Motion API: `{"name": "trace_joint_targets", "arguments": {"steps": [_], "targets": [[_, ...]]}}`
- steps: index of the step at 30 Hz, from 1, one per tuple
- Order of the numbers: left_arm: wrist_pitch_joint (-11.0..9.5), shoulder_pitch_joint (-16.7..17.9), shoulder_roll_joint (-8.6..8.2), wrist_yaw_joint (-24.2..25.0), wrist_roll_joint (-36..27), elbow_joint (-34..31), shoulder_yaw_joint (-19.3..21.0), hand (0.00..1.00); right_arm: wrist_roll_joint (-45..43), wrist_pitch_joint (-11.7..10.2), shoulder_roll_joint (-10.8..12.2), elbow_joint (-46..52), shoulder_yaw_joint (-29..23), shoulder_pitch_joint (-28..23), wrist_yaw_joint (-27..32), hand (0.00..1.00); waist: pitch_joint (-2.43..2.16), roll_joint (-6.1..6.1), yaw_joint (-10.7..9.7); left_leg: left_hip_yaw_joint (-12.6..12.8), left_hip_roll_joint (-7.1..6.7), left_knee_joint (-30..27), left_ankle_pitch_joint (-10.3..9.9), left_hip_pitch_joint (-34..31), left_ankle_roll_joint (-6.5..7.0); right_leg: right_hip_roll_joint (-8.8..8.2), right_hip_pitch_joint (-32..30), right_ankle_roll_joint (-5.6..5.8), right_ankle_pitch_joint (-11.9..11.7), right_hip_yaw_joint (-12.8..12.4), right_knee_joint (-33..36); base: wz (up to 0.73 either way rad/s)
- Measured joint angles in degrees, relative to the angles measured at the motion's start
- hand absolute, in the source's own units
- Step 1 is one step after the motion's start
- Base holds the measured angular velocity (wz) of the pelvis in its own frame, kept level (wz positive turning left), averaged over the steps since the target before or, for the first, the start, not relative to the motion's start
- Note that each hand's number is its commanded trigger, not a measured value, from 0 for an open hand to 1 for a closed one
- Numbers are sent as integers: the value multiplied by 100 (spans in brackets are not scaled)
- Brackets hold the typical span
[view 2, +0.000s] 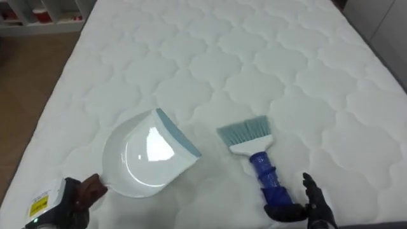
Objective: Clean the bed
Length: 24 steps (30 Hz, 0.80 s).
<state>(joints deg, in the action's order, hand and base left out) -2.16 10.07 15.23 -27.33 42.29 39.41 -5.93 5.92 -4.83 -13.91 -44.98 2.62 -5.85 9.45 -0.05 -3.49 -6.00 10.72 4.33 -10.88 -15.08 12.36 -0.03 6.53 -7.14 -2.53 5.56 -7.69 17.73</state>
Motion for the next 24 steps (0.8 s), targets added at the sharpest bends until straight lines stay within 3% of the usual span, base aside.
{"name": "trace_joint_targets", "arguments": {"steps": [8,10,13,15,18,24], "targets": [[-33,-10,-38,33,-107,124,12,0,3,-3,195,-199,-160,7,-101,0,44,63,28,25,-52,345,-7,21,-11,-7,-113,109,-227,-21,-135,0],[-35,-12,-80,32,-312,266,15,0,0,-3,224,-250,-161,-10,-169,0,42,62,17,50,-56,362,-49,10,-76,-10,-127,138,-272,-24,-162,0],[-37,-13,-99,29,-479,438,45,0,2,-2,282,-280,-161,-53,-227,0,11,115,41,111,-73,414,-96,-43,-80,-23,-163,172,-407,-36,-239,-8],[-43,-9,-105,24,-851,592,95,0,61,-4,293,-413,-166,-53,-261,0,-33,175,44,118,-86,404,-100,-47,-71,-36,-154,174,-436,-38,-254,-3],[-112,-13,-128,-146,-1282,828,148,0,83,-8,298,-642,-178,-43,-199,0,-54,225,30,100,-84,370,-100,-42,-71,-33,-153,168,-440,-37,-240,0],[-330,30,-144,-221,-1692,1250,258,0,81,-29,317,-1036,-434,-56,-188,0,-7,257,34,98,-78,395,-101,5,-71,-7,-103,170,-438,-90,-284,-1]]}}
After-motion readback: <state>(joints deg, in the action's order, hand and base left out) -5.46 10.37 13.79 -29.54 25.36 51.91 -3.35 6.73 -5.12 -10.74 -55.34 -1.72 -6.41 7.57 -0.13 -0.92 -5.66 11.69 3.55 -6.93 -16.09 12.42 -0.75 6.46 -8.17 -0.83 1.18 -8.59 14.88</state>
